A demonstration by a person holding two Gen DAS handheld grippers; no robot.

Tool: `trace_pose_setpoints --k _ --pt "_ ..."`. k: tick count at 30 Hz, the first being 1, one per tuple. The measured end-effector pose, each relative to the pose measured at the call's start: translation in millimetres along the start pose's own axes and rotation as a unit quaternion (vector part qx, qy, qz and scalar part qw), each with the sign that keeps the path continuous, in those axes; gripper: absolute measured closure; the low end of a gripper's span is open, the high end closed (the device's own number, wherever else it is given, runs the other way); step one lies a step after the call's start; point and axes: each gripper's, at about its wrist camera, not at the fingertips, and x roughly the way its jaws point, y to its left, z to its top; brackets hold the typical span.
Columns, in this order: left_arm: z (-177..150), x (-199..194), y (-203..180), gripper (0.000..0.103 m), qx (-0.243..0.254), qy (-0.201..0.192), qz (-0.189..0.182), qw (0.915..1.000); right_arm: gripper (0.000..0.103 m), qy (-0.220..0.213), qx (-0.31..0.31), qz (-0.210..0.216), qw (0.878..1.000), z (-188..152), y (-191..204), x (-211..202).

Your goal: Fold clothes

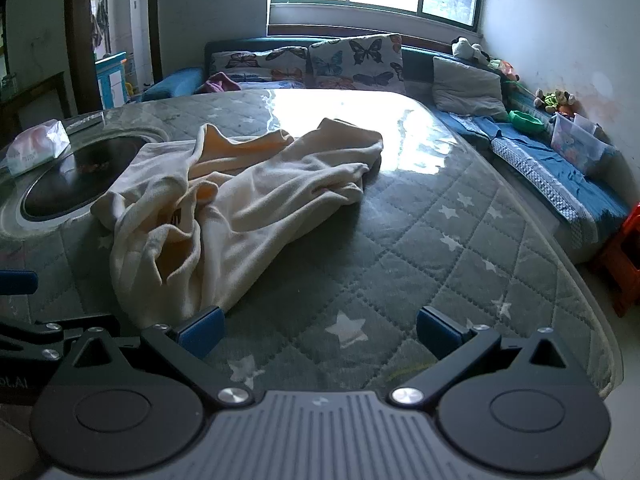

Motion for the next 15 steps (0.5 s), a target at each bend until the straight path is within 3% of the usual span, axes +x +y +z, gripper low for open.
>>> trace_pose_setpoints --k 15 --pt "35 -6 19 0.000 -0.001 -0.032 0.000 0.9995 0.000 -0.012 -0.016 0.016 1.000 30 3 10"
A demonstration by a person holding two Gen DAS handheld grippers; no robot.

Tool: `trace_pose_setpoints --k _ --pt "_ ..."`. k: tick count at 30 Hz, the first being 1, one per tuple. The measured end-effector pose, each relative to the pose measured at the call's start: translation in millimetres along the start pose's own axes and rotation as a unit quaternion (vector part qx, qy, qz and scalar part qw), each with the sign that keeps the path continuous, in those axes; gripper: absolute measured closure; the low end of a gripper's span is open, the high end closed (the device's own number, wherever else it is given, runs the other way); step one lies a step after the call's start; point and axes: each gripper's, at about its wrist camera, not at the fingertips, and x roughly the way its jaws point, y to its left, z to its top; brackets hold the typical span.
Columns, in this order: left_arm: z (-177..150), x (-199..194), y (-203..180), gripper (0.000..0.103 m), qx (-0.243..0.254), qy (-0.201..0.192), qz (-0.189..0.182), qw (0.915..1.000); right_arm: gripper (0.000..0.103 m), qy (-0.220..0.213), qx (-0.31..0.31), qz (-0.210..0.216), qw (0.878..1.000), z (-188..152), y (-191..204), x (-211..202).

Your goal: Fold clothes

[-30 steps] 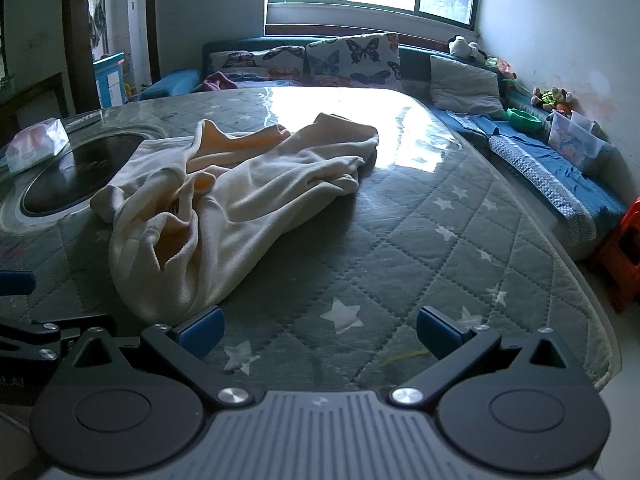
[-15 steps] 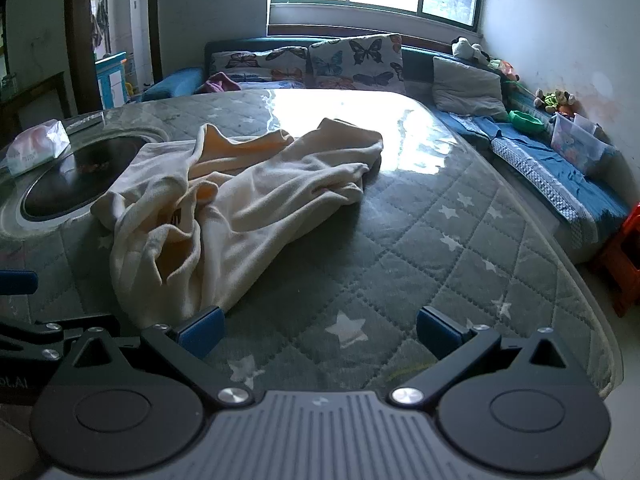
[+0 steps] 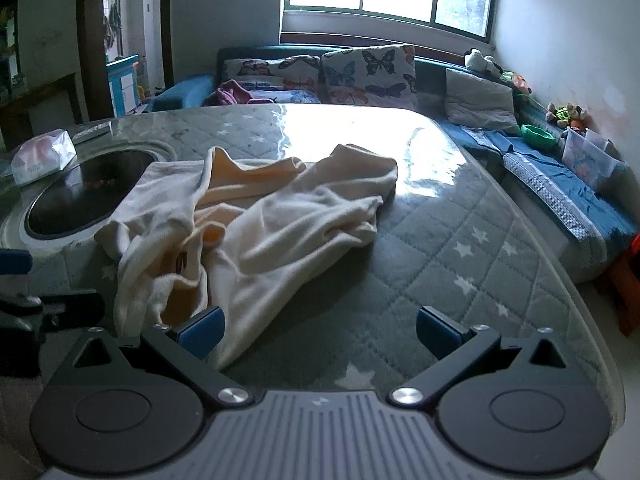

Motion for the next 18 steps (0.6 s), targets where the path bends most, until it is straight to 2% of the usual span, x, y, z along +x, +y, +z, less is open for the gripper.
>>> trace_pose_setpoints --k 8,12,18 --pt "41 19 6 0.003 0.016 -0.029 -0.003 0.9995 0.001 -0.007 -0.004 0.019 1.000 31 -12 15" --pt "69 46 7 0.009 0.030 -0.038 0.004 0.9988 0.006 -0.007 0.003 0.026 1.000 55 -24 37" --pt "100 93 4 0.018 0.072 -0.040 -0.013 0.9965 0.013 0.001 0.014 0.030 0.999 86 -42 78"
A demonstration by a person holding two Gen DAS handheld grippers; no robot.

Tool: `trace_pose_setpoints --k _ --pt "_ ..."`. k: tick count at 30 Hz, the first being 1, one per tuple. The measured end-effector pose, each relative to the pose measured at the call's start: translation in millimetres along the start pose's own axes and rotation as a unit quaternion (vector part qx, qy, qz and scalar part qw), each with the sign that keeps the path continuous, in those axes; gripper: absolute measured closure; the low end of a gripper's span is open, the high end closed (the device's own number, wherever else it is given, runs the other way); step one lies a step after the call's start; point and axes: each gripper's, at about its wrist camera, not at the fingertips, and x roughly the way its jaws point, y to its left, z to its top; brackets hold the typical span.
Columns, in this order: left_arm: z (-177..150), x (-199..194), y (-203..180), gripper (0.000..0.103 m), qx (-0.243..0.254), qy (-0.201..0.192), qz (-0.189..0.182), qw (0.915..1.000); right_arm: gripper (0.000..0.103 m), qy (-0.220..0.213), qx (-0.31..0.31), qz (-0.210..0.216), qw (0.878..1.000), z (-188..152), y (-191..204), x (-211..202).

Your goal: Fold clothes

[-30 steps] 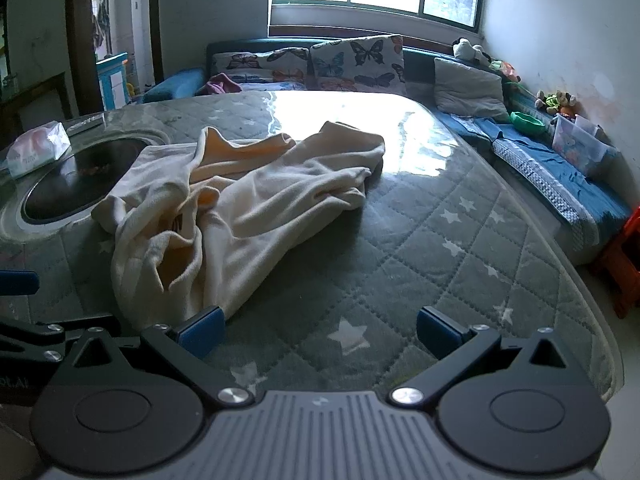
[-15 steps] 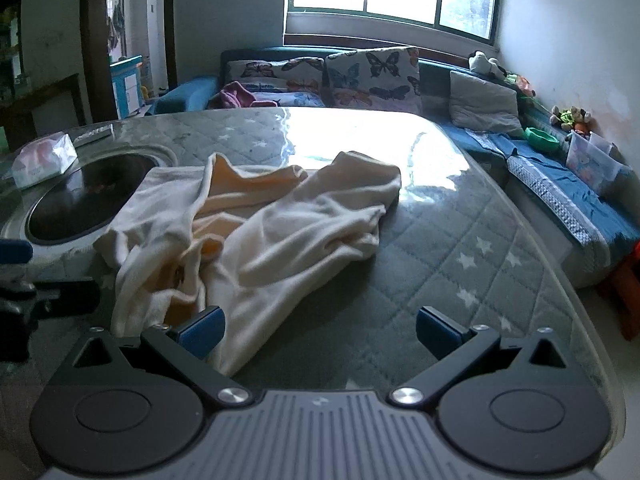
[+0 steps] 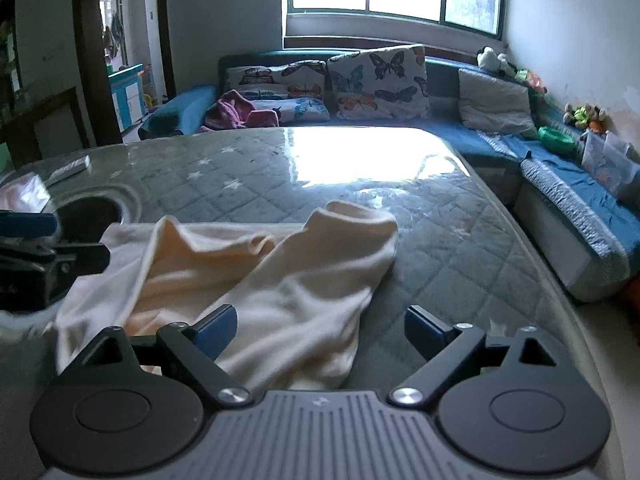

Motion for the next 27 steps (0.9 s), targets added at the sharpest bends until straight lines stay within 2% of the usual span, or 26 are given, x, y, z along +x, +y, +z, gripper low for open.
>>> trace_pose_setpoints --k 5,9,13,16,18,22,24,27 --pt "10 36 -11 0.022 0.068 -0.002 -0.041 0.9968 0.019 0.006 0.016 -0.006 1.000 23 -17 31" --pt "11 57 -23 0.025 0.129 0.002 -0.083 0.9882 0.024 0.009 0.034 0.004 0.999 36 -29 48" --pt "7 73 -35 0.040 0.177 0.008 -0.112 0.9778 0.031 0.016 0.033 0.019 0.999 48 -32 65" --pt "5 84 -38 0.047 0.183 0.014 -0.125 0.9751 0.036 0.020 0.026 0.025 0.999 52 -28 75" --pt "2 89 -39 0.061 0.182 0.019 -0.135 0.9738 0.039 0.025 0.020 0.029 0.999 52 -24 83" --pt "1 93 -40 0.076 0.176 0.018 -0.148 0.9729 0.048 0.035 0.002 0.026 0.999 51 -16 94" --pt "0 93 -40 0.089 0.170 0.015 -0.150 0.9739 0.055 0.039 -0.004 0.022 0.999 50 -13 99" --pt "1 91 -39 0.096 0.157 0.012 -0.144 0.9770 0.067 0.038 -0.022 0.010 0.999 49 -8 101"
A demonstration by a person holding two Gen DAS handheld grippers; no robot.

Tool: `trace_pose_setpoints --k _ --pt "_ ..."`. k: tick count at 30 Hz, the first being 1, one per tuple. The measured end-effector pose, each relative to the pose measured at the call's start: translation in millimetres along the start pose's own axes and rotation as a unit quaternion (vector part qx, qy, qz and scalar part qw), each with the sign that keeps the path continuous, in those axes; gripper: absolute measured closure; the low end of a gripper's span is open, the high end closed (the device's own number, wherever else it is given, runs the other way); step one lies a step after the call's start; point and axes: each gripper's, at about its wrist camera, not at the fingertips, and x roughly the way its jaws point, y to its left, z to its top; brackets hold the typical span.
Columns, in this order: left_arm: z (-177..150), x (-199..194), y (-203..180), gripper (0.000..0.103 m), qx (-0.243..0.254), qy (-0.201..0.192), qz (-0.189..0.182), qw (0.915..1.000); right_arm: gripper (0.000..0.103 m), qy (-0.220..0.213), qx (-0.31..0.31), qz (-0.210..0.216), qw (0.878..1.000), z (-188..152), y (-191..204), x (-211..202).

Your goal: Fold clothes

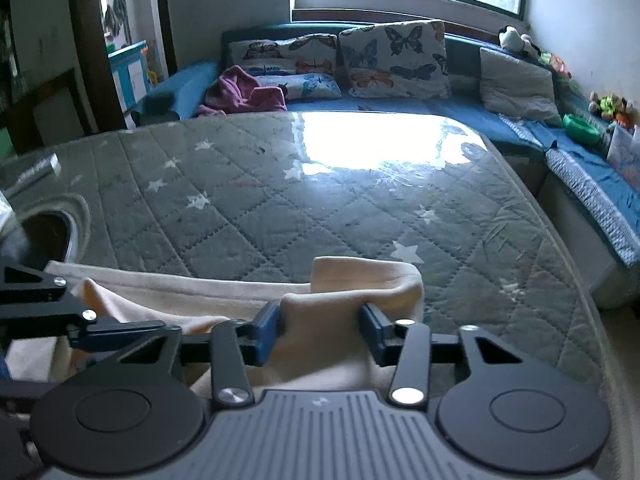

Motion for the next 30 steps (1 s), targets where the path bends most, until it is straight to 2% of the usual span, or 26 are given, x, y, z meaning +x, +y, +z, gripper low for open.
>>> trace_pose_setpoints --k 5,8,12,15,20,24,30 --pt "1 -17 13 0.098 -0.045 -0.024 0.018 0.9985 0.090 -0.009 0.000 -0.004 1.000 0 -3 -3" --pt "2 -42 23 0.098 -0.089 -0.051 0.038 0.9940 0.091 -0.021 0.008 -0.004 1.000 -1 -8 -12" --pt "-4 -90 44 0.099 -0.147 -0.093 0.076 0.9819 0.092 -0.042 0.021 -0.014 0.999 -5 -18 -29" --pt "-15 -131 57 0.100 -0.185 -0.121 0.114 0.9685 0.093 -0.060 0.024 -0.021 0.998 -8 -24 -45" --pt "-48 -197 74 0.100 -0.247 -0.148 0.180 0.9408 0.093 -0.087 0.026 -0.038 0.995 -21 -34 -78" --pt "-81 -238 80 0.100 -0.286 -0.150 0.225 0.9191 0.093 -0.099 0.030 -0.060 0.993 -35 -44 -96" --pt "-134 -283 77 0.100 -0.336 -0.132 0.277 0.8904 0.093 -0.109 0.057 -0.094 0.988 -62 -69 -121"
